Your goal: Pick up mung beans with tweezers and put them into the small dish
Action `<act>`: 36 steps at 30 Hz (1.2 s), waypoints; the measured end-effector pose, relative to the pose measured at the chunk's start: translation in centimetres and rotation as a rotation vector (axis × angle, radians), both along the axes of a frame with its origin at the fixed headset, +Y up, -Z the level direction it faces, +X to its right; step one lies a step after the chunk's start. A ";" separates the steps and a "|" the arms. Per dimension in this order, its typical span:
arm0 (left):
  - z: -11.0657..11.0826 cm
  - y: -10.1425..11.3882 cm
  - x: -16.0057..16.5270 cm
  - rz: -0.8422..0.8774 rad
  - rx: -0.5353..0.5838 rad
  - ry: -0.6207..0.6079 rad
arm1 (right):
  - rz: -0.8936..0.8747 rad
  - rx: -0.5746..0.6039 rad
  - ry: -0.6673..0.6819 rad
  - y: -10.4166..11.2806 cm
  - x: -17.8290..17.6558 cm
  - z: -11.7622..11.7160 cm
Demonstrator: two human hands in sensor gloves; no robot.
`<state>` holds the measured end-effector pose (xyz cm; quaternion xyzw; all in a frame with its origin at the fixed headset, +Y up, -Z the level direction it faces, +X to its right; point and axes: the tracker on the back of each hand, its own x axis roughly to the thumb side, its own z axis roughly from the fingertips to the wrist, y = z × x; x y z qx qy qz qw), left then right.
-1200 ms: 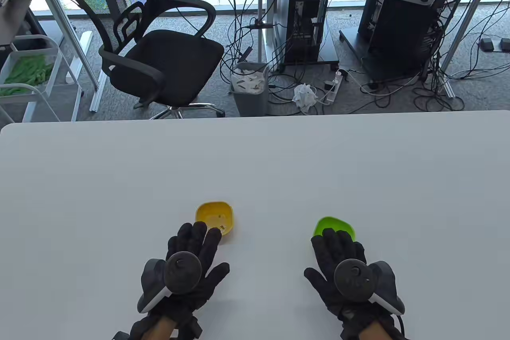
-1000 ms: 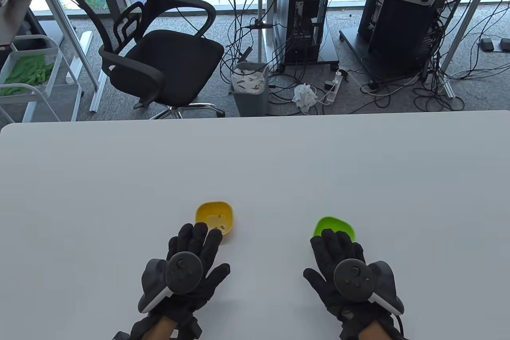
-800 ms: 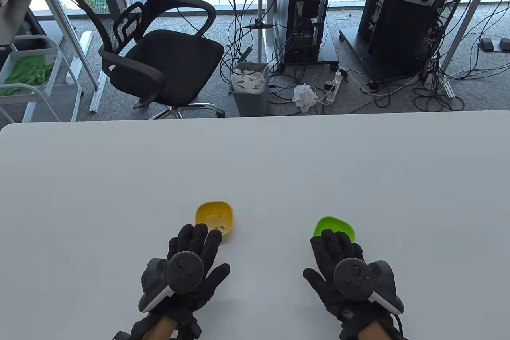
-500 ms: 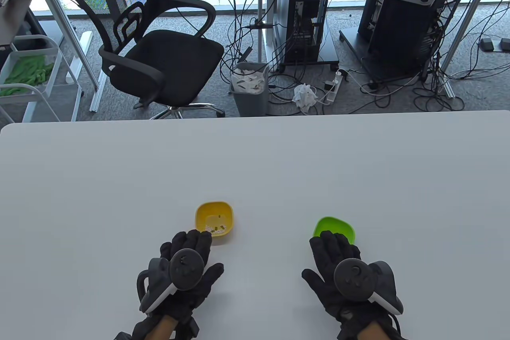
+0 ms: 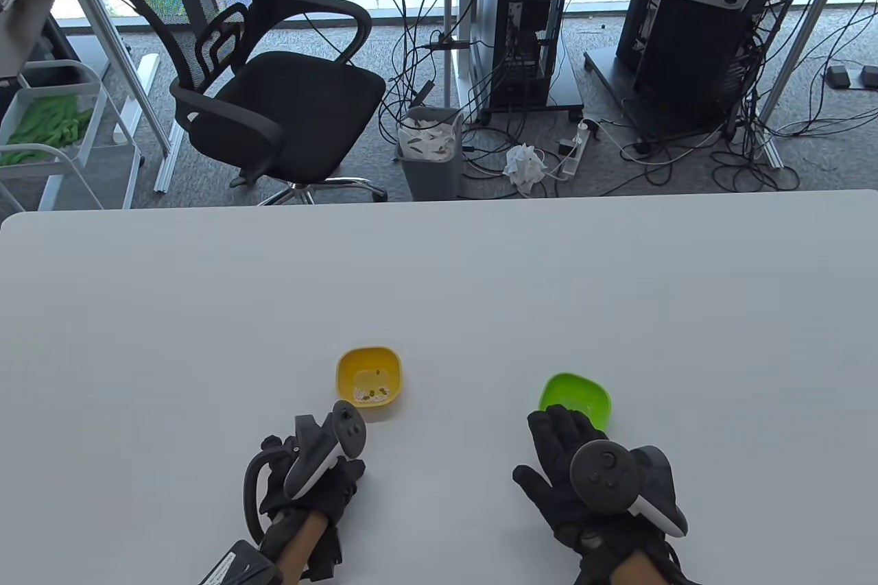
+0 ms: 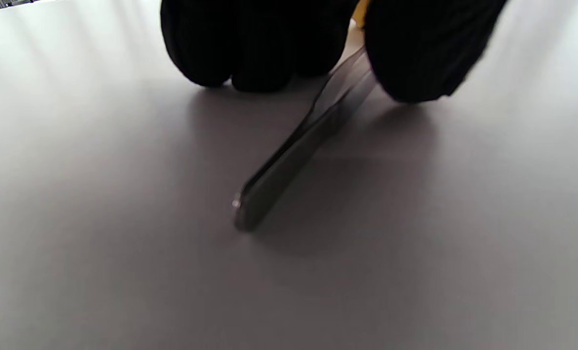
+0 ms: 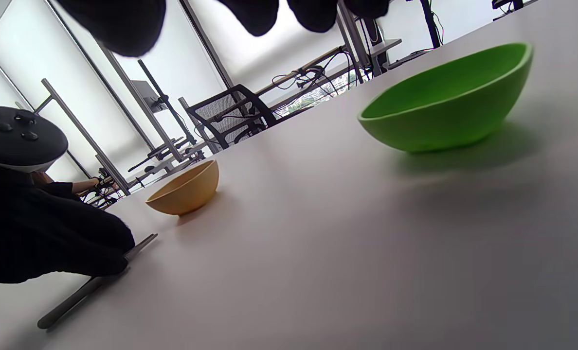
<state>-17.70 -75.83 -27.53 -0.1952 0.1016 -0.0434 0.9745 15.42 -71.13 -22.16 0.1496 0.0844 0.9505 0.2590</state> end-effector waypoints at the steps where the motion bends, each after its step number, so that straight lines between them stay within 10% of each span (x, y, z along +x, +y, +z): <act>1: -0.1 0.0 0.2 -0.010 0.010 -0.017 | -0.003 -0.004 0.001 0.0 0.0 0.0; 10: 0.0 -0.5 1.0 -0.035 -0.022 -0.100 | -0.011 -0.023 0.008 -0.2 -0.2 -0.1; 23: 4.5 7.0 0.4 0.586 0.415 -0.325 | -0.144 0.112 0.081 2.3 -7.4 1.8; 36: 6.5 7.8 1.3 1.008 0.486 -0.338 | -0.391 0.255 0.057 2.1 -12.5 1.9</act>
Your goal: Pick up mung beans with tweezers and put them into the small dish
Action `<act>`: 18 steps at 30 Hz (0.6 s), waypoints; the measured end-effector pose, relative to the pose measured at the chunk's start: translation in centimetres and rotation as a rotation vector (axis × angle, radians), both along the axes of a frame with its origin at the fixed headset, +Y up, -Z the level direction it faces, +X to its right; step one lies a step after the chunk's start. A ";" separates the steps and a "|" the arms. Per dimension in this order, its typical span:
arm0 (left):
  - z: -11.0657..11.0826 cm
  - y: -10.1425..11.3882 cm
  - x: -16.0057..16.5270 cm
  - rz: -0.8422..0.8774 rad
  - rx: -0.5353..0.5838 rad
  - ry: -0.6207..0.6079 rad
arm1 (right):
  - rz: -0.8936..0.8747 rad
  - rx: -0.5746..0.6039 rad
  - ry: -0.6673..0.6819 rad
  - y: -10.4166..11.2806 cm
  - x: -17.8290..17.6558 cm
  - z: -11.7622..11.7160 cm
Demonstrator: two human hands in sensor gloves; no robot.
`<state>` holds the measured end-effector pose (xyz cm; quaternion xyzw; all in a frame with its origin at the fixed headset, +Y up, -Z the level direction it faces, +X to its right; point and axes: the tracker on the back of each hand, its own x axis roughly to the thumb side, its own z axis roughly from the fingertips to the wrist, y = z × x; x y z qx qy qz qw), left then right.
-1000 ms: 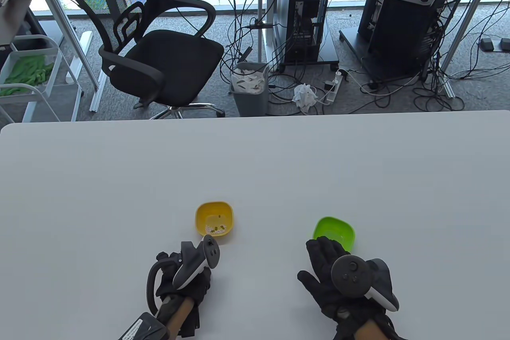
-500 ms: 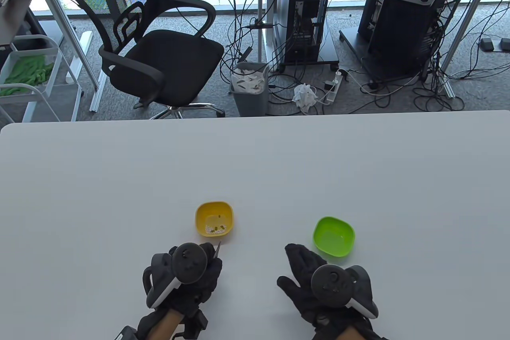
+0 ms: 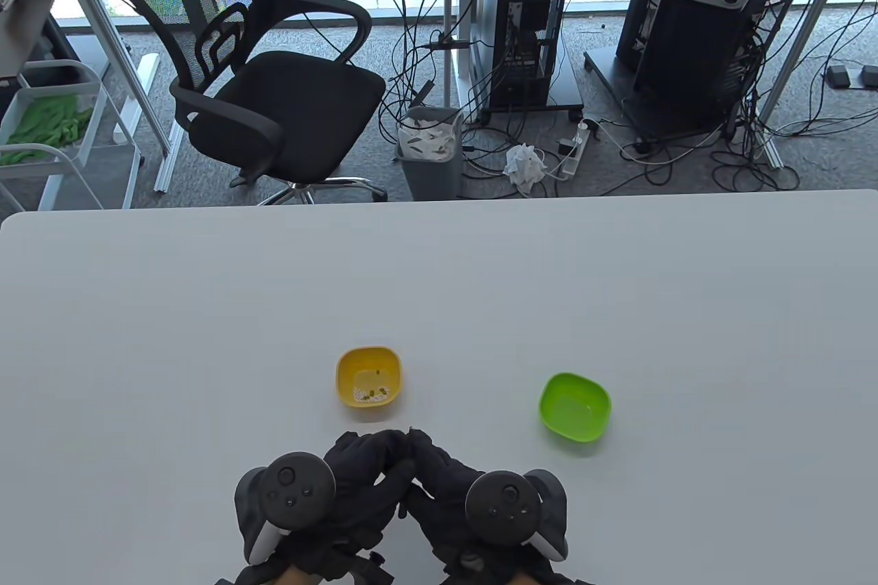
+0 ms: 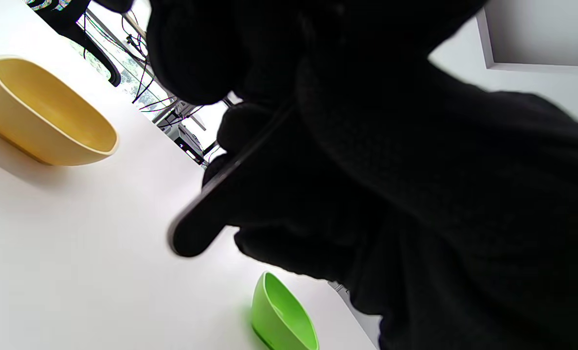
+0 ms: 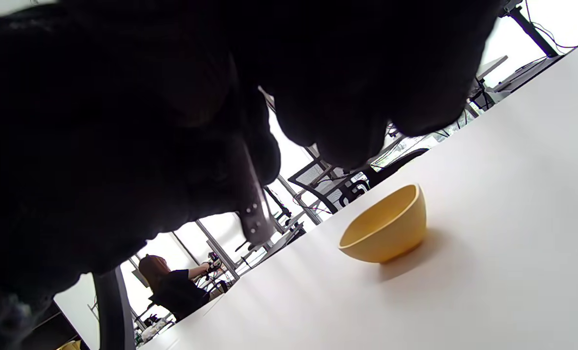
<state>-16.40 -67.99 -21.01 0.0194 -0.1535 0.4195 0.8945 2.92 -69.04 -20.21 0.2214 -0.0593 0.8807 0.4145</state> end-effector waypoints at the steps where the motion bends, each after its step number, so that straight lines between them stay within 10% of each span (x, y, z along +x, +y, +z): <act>1: 0.0 0.0 0.0 0.000 -0.005 -0.003 | -0.007 0.005 -0.006 0.0 0.0 0.0; 10: -0.6 0.2 -1.3 -0.121 -0.011 0.071 | 0.080 -0.009 -0.103 0.7 3.5 -0.6; 18: -6.6 -1.0 -4.5 -0.596 -0.091 0.028 | 0.316 -0.023 -0.274 0.7 9.7 -1.7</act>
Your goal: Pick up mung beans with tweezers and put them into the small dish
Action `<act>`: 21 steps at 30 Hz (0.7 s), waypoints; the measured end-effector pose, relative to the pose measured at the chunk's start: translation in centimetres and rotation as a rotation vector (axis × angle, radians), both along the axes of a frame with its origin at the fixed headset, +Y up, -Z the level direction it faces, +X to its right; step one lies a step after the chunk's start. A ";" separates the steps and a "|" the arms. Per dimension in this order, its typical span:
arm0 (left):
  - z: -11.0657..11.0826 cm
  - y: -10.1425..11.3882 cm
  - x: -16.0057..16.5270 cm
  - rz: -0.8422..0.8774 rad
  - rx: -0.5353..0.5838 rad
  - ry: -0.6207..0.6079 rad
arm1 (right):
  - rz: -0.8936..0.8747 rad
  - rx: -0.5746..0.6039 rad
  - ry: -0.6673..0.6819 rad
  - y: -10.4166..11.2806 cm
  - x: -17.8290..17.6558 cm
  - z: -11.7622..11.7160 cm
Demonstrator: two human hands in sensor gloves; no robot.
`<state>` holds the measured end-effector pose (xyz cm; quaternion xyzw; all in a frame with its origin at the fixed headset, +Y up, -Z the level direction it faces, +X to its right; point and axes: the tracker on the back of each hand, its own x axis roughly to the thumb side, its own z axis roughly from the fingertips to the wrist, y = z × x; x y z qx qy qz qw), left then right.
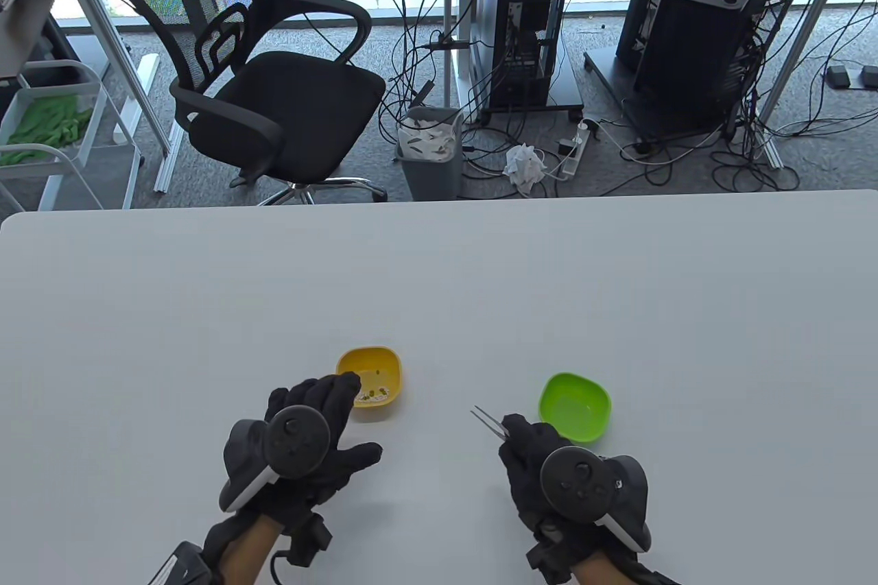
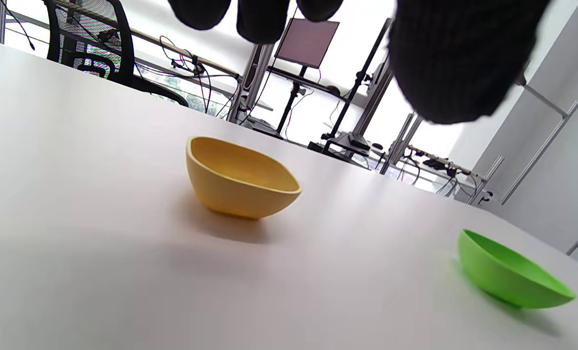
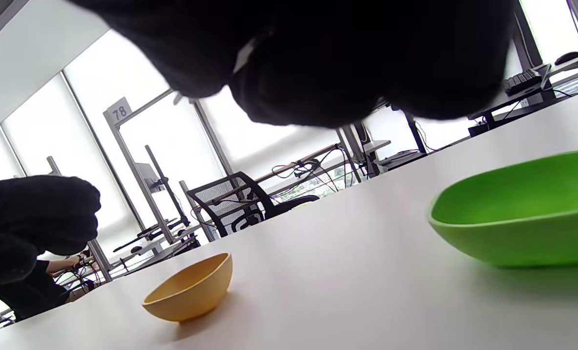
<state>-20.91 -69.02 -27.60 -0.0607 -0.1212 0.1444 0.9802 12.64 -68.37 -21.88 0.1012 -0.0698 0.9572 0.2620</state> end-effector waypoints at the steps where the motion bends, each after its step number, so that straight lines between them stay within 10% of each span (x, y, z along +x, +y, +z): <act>1: -0.9 -0.4 -0.3 -0.026 -0.031 -0.014 | -0.009 -0.002 -0.011 -0.3 0.2 -0.1; 9: -8.7 -4.8 -1.9 -0.124 -0.334 -0.074 | -0.032 -0.044 -0.004 -1.4 0.5 -0.3; 21: -12.4 -7.5 -1.8 -0.020 -0.491 -0.118 | -0.089 -0.079 0.016 -1.9 0.6 -0.6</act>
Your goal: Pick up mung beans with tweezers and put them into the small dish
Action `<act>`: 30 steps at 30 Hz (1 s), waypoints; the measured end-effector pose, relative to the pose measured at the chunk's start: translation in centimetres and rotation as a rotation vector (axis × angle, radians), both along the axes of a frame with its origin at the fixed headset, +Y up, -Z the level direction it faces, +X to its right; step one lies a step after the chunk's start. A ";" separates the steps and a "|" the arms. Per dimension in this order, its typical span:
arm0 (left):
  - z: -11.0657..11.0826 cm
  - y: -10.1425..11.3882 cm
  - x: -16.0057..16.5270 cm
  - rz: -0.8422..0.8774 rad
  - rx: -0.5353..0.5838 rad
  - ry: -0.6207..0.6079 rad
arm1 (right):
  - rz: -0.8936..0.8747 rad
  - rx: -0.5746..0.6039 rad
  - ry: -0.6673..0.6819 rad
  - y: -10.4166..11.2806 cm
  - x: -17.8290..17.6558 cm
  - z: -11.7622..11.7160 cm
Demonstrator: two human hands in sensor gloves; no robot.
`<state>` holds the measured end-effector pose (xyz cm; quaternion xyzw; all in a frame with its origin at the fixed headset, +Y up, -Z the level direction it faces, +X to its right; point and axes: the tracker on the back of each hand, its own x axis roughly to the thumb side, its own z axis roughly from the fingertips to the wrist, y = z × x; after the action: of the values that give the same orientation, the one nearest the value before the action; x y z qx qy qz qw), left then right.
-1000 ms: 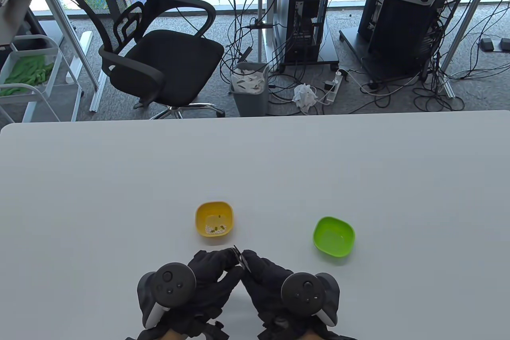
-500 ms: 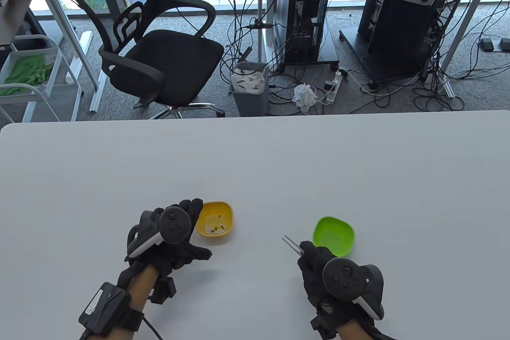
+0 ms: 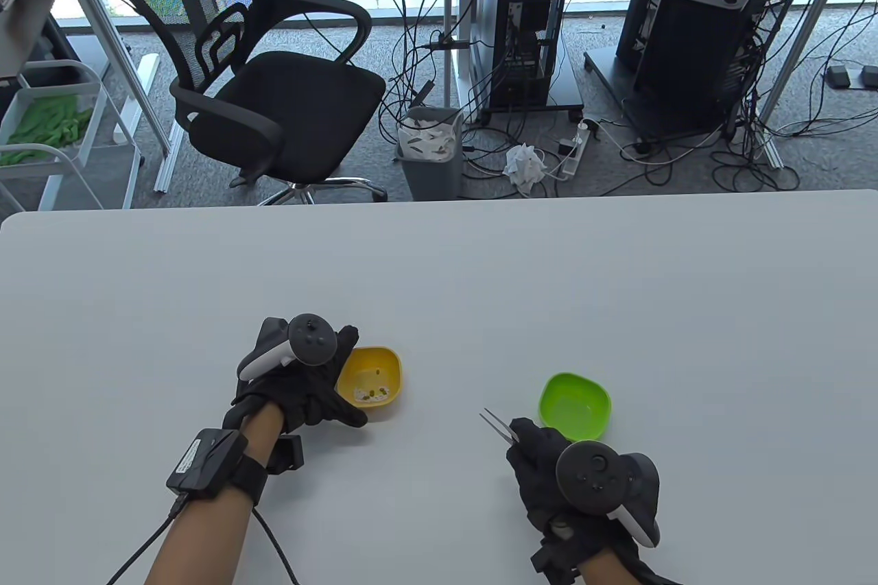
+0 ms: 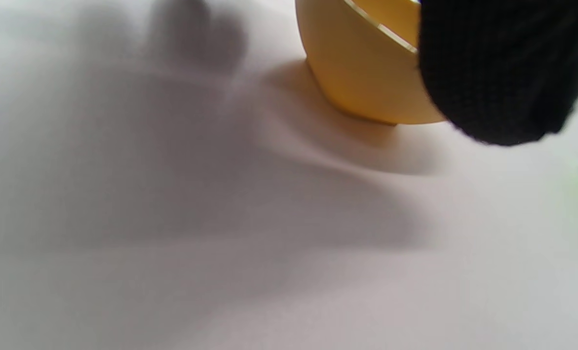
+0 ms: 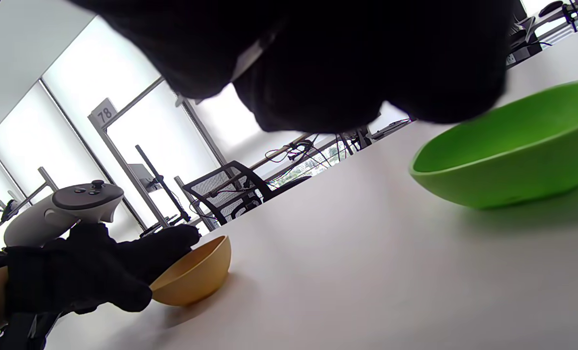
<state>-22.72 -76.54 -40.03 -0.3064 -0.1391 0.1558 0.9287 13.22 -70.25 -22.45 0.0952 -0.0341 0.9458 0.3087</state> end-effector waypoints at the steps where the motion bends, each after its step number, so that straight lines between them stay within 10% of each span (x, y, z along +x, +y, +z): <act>1: -0.1 -0.1 0.0 0.008 -0.003 -0.002 | -0.001 -0.001 -0.001 0.0 0.0 0.0; 17: 1.1 -0.9 0.3 0.153 0.124 0.012 | -0.028 -0.026 0.001 -0.2 0.1 -0.1; 30: 8.9 3.6 3.9 0.308 0.282 0.046 | -0.061 0.024 -0.012 0.2 0.2 0.2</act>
<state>-18.83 -72.92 -31.17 -0.1449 -0.1833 0.2817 0.9306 13.37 -70.09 -22.21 0.0923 -0.0500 0.9360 0.3361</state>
